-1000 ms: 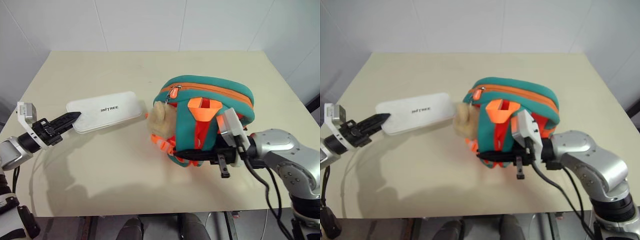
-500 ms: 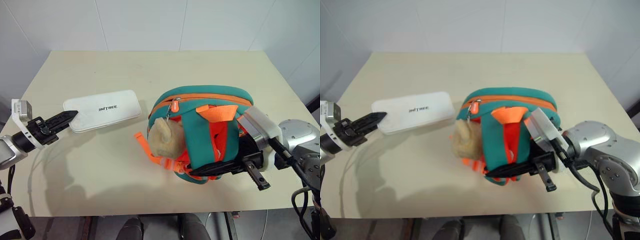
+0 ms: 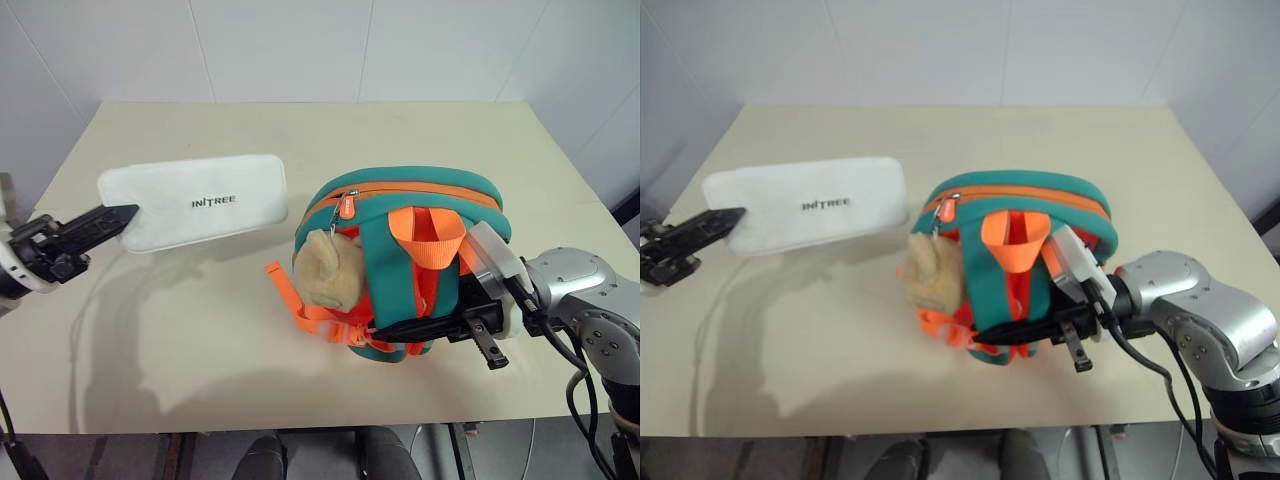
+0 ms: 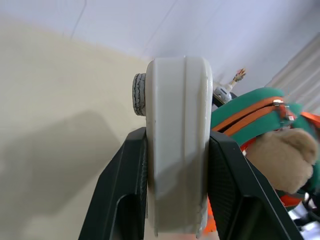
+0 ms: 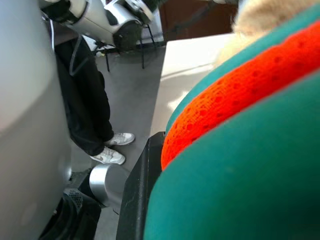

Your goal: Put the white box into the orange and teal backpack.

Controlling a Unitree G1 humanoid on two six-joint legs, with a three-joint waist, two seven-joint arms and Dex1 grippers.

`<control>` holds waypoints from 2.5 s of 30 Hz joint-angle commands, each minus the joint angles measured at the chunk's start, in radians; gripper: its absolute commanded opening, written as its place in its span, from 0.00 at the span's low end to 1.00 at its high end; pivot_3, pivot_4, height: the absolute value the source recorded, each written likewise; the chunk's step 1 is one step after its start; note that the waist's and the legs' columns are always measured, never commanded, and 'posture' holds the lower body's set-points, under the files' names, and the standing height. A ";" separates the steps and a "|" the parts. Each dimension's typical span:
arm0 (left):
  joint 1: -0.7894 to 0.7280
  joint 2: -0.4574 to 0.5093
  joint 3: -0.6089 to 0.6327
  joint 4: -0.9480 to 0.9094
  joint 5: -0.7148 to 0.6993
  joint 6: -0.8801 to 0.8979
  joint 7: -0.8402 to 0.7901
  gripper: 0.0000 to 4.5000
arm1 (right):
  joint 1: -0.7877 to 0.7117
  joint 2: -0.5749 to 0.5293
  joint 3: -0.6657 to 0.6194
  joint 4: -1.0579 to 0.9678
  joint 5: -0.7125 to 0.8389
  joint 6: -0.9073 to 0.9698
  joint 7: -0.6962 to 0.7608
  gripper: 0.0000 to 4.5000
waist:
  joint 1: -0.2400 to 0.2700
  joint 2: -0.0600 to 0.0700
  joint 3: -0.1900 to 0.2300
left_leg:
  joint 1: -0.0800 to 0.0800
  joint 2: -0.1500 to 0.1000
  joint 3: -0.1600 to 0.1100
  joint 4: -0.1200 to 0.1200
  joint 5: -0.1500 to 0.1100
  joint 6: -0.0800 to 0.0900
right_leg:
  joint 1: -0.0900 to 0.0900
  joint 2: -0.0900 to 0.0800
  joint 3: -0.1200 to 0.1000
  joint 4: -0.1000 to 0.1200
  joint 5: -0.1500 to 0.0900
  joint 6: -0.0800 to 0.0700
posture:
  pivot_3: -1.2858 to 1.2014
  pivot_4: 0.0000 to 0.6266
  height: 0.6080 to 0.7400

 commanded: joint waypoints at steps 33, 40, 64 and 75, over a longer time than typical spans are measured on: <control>-0.161 0.154 -0.335 -0.115 0.105 -0.296 -0.311 0.28 | -0.049 0.051 0.044 0.083 -0.134 -0.090 0.006 0.11 | 0.006 0.001 0.001 | 0.001 0.000 0.000 0.002 -0.004 0.007 | 0.002 0.001 0.000 0.000 0.000 -0.001 | 0.52 0.24 1.00; -0.259 0.136 -0.466 -0.147 0.159 -0.337 -0.333 0.28 | -0.052 0.060 0.053 0.088 -0.147 -0.099 0.000 0.11 | 0.004 0.001 0.001 | 0.001 0.000 0.000 0.003 -0.004 0.007 | 0.002 0.001 -0.001 0.002 0.000 0.000 | 0.52 0.24 1.00; -0.464 -0.212 -0.805 -0.204 0.333 -0.232 -0.034 0.28 | -0.056 0.122 0.077 0.100 -0.206 -0.118 -0.012 0.11 | 0.003 0.001 0.001 | 0.000 0.000 0.001 0.006 -0.003 0.005 | 0.002 0.002 0.000 0.006 0.001 0.001 | 0.52 0.24 1.00; -0.493 -0.368 -0.909 -0.196 0.412 -0.219 0.038 0.28 | -0.060 0.143 0.088 0.105 -0.225 -0.131 -0.019 0.11 | 0.003 0.001 0.001 | 0.000 0.000 0.001 0.006 -0.003 0.004 | 0.002 0.002 0.000 0.006 0.001 0.001 | 0.52 0.24 1.00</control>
